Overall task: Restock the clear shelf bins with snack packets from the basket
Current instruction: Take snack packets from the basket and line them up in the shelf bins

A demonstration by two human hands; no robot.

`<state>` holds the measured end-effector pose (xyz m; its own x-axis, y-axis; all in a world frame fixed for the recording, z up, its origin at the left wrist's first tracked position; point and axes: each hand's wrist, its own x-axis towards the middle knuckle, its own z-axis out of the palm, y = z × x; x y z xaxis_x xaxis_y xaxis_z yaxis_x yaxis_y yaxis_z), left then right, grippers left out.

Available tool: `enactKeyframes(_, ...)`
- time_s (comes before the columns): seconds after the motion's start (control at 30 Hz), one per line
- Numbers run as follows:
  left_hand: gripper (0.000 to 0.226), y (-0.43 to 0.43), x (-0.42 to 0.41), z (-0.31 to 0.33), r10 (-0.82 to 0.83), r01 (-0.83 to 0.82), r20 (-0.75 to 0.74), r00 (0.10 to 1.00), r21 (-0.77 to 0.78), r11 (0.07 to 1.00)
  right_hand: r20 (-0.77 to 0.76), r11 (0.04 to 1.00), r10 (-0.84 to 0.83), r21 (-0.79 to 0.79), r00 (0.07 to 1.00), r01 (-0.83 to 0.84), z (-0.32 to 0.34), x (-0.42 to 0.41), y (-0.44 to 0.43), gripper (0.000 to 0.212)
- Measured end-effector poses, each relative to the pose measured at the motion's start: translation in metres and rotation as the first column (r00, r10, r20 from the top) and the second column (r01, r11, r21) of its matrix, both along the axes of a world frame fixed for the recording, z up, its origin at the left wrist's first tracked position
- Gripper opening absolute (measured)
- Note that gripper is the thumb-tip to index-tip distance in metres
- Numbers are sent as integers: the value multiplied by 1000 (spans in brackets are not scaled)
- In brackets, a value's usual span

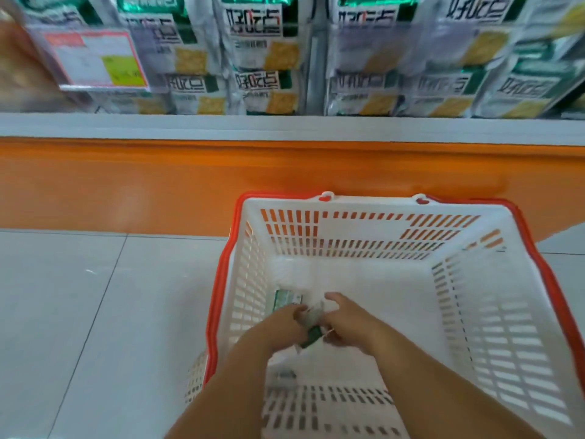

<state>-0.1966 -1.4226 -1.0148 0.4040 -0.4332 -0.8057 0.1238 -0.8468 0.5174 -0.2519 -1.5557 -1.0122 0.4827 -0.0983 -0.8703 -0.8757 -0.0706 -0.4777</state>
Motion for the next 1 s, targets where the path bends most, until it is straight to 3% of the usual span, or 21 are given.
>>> enactKeyframes(0.07, 69, -4, 5, 26, 11, -9, 31, 999, -57, 998, 36, 998, -39, -38, 999, 41, 29, 7, -16, 44)
enactKeyframes(0.13, 73, -14, 7, 56, -14, 27, 111, 994, -120, 992, 66, 993, -110, -33, 992, 113, 58, 12, -31, 31)
enactKeyframes(0.3, 46, -31, 8, 134, 94, 24, 391, 916, -287, 957, 192, 966, -254, 89, 948, 241, 140, 20, -59, 24)
enactKeyframes(0.47, 34, -32, 6, 199, 231, 12, 473, 850, -456, 890, 387, 989, 65, -149, 920, -7, 231, 18, -71, 36)
enactKeyframes(0.6, 14, -36, 4, 236, 280, 4, 419, 864, -561, 828, 456, 835, 403, -537, 794, -115, 279, 2, -81, 25)
enactKeyframes(0.63, 10, -38, 4, 244, 277, 7, 406, 871, -574, 819, 485, 815, 439, -569, 756, -108, 288, -4, -83, 31)
enactKeyframes(0.77, 22, -50, 5, 275, 331, -47, 297, 896, -677, 735, 649, 871, 393, -490, 652, -37, 306, -20, -92, 54)
enactKeyframes(0.87, 22, -62, 1, 294, 373, -75, 247, 894, -740, 668, 801, 934, 224, -339, 556, 113, 311, -23, -98, 47)
enactKeyframes(0.93, 18, -70, 0, 300, 356, -24, 289, 888, -746, 666, 877, 954, 101, -219, 470, 203, 316, -24, -103, 40)
enactKeyframes(1.0, 24, -77, -4, 309, 319, 55, 369, 873, -724, 688, 903, 942, 111, -229, 416, 246, 320, -27, -108, 37)
